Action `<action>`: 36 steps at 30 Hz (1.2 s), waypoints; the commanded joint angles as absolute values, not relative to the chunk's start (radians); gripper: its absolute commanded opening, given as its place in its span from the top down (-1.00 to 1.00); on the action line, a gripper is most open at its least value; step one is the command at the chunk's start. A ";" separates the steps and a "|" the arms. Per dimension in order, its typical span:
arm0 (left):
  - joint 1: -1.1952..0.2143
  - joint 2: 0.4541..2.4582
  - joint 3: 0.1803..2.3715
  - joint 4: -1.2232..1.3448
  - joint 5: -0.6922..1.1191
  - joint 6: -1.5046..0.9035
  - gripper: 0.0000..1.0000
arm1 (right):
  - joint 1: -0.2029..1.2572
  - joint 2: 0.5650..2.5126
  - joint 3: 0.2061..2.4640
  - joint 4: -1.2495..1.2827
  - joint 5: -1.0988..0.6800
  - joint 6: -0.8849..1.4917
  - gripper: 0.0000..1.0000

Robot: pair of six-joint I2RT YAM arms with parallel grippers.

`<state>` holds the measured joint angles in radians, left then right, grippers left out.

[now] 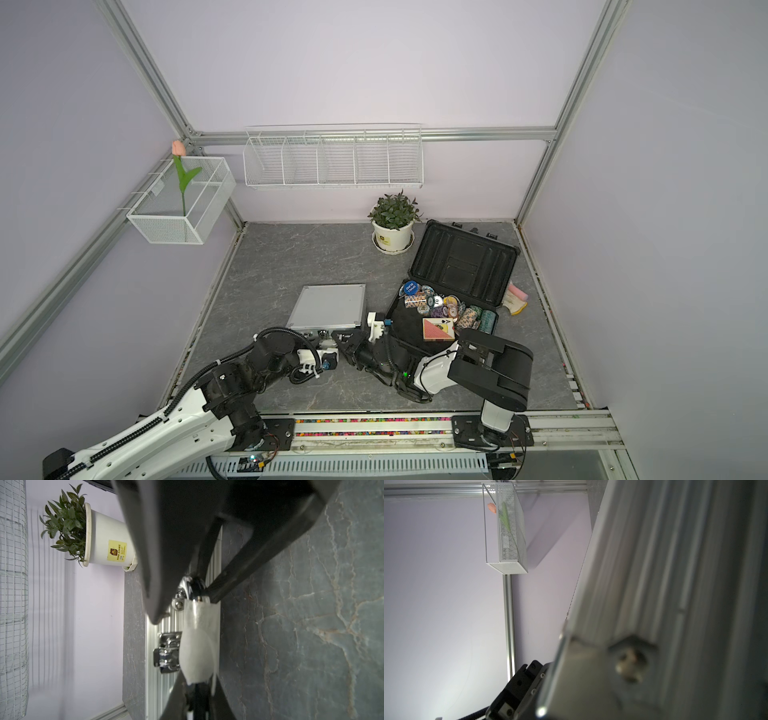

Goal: Open the poker set cases
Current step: Open the fastener on the poker set case.

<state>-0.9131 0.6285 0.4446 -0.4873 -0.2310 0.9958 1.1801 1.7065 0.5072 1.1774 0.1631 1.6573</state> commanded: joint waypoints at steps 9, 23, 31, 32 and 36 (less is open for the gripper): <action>-0.913 0.544 0.472 -0.461 -0.221 0.993 1.00 | 1.183 1.500 0.398 1.035 0.200 1.706 -0.21; -0.911 0.511 0.483 -0.358 -0.229 1.088 1.00 | 1.182 0.803 0.641 -0.041 0.425 0.660 -0.43; -0.912 0.477 0.471 -0.345 -0.224 1.097 1.00 | 1.180 0.648 0.693 -0.083 0.380 0.043 -0.84; -0.913 0.472 0.468 -0.345 -0.222 1.098 1.00 | 1.180 0.654 0.701 -0.095 0.373 0.006 -0.87; -0.913 0.462 0.456 -0.350 -0.228 1.128 1.00 | 1.180 0.735 0.744 -0.142 0.280 -0.192 -0.89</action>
